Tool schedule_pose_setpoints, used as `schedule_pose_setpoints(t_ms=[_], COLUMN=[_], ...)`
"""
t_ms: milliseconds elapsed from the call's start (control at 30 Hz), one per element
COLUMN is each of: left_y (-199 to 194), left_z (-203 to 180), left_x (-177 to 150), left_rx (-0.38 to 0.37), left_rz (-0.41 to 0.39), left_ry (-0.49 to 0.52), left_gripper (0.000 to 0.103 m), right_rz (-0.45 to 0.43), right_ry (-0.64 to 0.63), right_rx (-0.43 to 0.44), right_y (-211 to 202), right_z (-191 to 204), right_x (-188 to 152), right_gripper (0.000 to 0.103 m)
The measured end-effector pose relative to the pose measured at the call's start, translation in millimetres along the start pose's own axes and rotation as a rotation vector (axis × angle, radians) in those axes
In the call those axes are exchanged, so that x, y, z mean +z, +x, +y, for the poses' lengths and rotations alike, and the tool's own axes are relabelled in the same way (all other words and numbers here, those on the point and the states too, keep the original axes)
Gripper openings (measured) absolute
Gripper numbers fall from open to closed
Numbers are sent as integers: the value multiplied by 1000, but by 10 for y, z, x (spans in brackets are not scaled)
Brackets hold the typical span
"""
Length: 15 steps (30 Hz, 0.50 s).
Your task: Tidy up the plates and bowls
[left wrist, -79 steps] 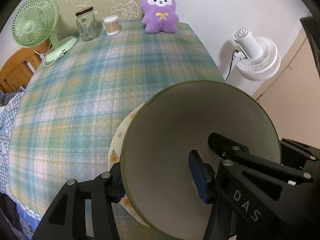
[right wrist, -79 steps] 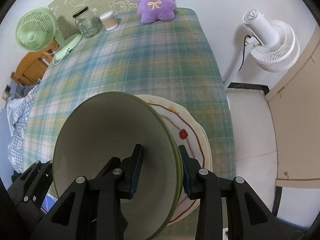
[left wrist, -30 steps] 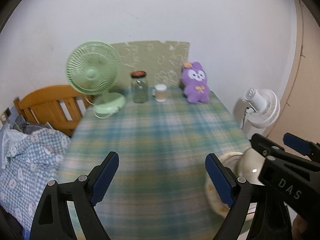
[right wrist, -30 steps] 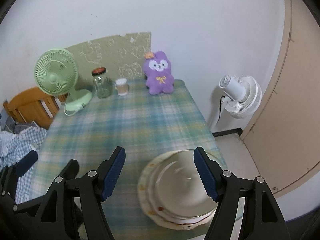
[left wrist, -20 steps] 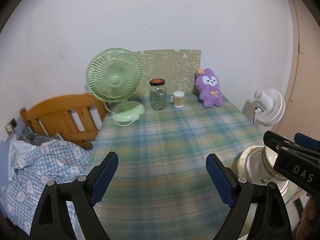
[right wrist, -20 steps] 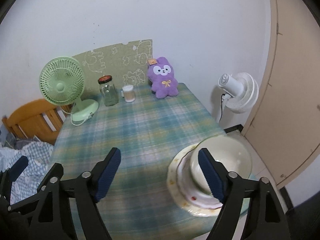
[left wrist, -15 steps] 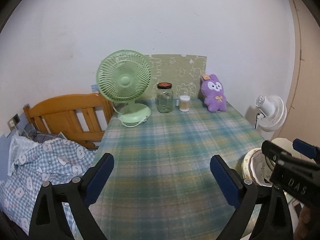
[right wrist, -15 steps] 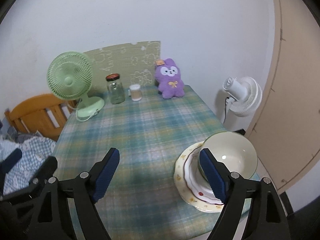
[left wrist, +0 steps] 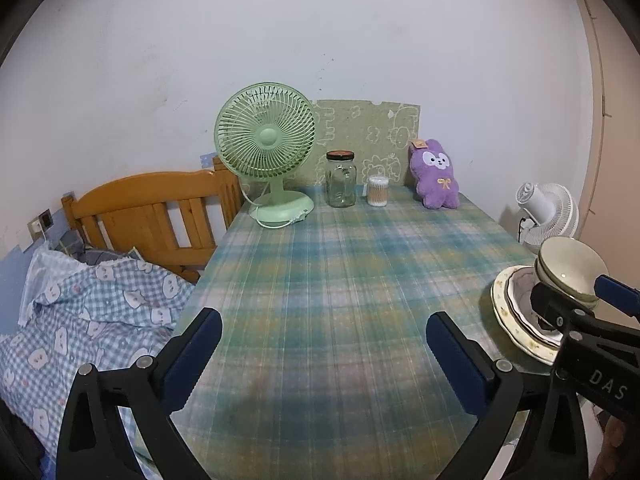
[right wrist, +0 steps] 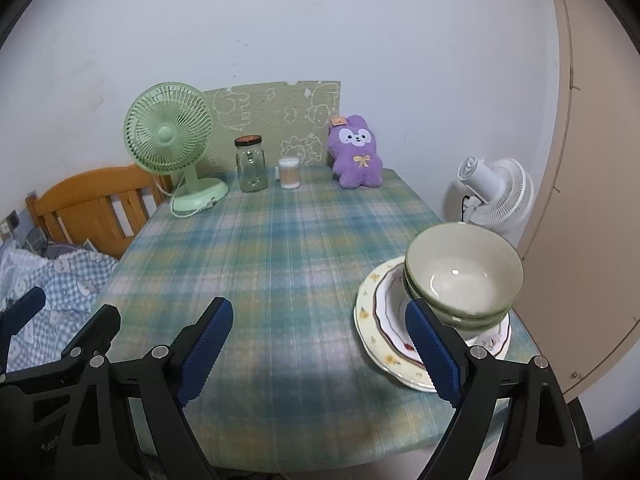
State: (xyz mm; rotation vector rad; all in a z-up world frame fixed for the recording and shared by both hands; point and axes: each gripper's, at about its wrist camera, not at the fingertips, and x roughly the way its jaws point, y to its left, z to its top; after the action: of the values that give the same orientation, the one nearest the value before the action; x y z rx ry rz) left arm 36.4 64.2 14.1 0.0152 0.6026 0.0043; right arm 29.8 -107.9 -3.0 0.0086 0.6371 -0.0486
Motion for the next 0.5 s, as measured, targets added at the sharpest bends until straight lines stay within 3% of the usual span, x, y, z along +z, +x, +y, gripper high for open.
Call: schedule_pose_setpoints(t_ms=[500], left_y=[-105], left_z=[-58], left_x=[-87], left_rx=[30], left_rz=[-59], left_ry=[0], left_gripper=[103], right_rz=[-48], right_ry=[13], right_rx=[39], right_y=[-44], right_z=[-100], right_x=[-122], right_gripper=[90])
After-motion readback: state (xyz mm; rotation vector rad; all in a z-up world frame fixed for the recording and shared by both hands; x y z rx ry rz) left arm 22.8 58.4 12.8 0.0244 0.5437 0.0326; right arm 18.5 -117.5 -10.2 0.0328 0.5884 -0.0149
